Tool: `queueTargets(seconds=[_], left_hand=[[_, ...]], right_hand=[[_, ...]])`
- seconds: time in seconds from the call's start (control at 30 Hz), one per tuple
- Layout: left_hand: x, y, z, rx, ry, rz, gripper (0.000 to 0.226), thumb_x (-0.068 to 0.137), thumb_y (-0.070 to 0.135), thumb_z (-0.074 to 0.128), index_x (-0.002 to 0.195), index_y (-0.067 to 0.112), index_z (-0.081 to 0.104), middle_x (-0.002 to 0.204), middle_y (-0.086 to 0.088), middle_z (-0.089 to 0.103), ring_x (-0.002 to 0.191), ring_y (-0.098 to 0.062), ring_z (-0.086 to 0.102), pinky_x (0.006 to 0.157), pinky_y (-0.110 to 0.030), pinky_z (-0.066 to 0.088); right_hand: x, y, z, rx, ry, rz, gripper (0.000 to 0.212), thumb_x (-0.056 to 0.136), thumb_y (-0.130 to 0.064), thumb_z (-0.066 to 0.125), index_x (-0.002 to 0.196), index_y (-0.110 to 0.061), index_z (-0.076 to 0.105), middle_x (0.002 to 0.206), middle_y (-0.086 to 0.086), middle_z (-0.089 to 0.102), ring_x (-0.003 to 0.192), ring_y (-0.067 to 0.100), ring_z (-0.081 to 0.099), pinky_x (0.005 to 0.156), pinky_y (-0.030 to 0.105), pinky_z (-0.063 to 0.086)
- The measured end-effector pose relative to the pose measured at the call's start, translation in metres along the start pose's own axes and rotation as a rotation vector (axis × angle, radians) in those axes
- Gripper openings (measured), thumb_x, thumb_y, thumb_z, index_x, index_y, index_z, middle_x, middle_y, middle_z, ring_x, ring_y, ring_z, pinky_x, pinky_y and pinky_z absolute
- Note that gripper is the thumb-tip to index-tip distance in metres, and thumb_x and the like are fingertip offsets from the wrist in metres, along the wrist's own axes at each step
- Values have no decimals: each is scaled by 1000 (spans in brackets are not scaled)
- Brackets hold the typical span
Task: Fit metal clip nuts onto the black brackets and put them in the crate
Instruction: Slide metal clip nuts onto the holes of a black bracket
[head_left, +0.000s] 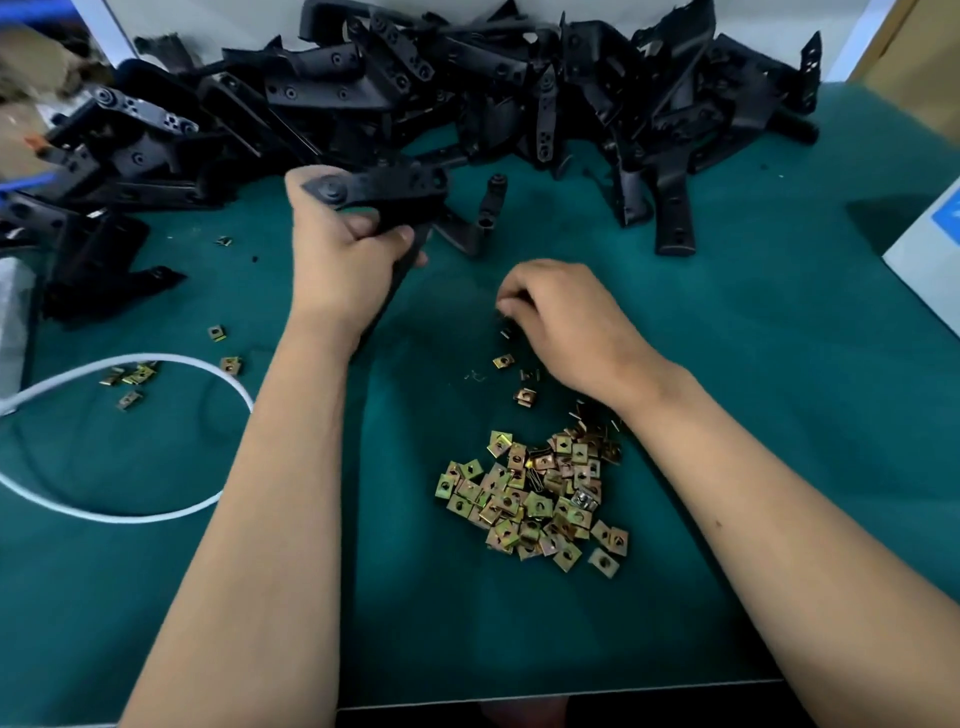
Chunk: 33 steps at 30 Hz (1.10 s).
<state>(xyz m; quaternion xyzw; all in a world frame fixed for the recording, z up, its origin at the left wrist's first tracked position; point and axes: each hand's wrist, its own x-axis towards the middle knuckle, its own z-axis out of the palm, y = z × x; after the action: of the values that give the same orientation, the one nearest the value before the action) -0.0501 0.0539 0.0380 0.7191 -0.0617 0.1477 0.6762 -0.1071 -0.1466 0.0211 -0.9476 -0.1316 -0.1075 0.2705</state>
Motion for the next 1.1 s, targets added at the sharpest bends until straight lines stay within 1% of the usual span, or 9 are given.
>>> queueTargets(seconds=[0.1,0.2,0.27,0.33,0.43,0.5,0.6,0.83,1.1], left_hand=[[-11,-4,12,141,-58,8,49,74,4,58,109,27,32,88,-12,63,69,-27,67,55,-52,61],[-19,-11,19,396,-139,78,44,76,18,53,116,22,33,76,-10,65,63,-35,62,63,-55,57],[-22,-13,21,504,-203,143,45,76,25,50,118,17,39,67,-6,61,61,-31,55,65,-47,51],[-24,-12,23,550,-287,183,48,76,29,49,123,19,42,60,1,55,58,-24,50,61,-39,42],[-24,-11,20,558,-377,193,62,84,41,55,142,28,37,68,-2,62,61,-20,53,65,-37,43],[-24,-12,15,525,-416,169,78,86,59,64,150,35,28,79,-10,65,65,-21,56,68,-37,46],[-25,-13,13,516,-399,190,98,76,77,68,154,39,23,87,-5,65,69,-9,56,68,-23,46],[-25,-15,18,562,-364,247,101,73,77,73,153,39,27,82,6,66,64,-8,59,65,-26,43],[-28,-12,21,613,-343,247,100,72,74,76,153,41,28,78,4,67,69,-15,64,68,-36,54]], right_hand=[[-3,14,-6,374,114,164,14,103,-10,57,93,-13,67,79,-3,72,69,8,64,68,24,51],[-4,21,-5,703,193,303,20,103,-4,55,98,-13,72,76,-6,71,66,2,61,63,17,48],[-4,22,-5,854,190,350,21,101,-3,59,100,-16,76,77,-6,72,69,4,61,65,18,49],[-4,20,-3,957,173,354,23,97,-1,64,99,-19,79,78,-6,73,69,4,61,65,18,49],[-4,19,-2,991,192,355,18,94,-3,69,98,-18,78,82,-3,74,70,7,63,64,19,50],[-3,20,-3,1012,228,379,13,92,-3,72,96,-14,76,83,2,75,72,11,65,66,22,51],[-3,22,-4,1084,240,406,13,91,-2,73,95,-13,79,86,5,77,75,13,66,68,25,52],[-3,20,-1,1066,275,365,17,91,-6,75,93,-21,82,90,1,79,87,14,70,71,24,53],[-1,20,1,991,258,334,16,89,-8,76,91,-23,82,90,0,80,83,11,69,70,24,53]])
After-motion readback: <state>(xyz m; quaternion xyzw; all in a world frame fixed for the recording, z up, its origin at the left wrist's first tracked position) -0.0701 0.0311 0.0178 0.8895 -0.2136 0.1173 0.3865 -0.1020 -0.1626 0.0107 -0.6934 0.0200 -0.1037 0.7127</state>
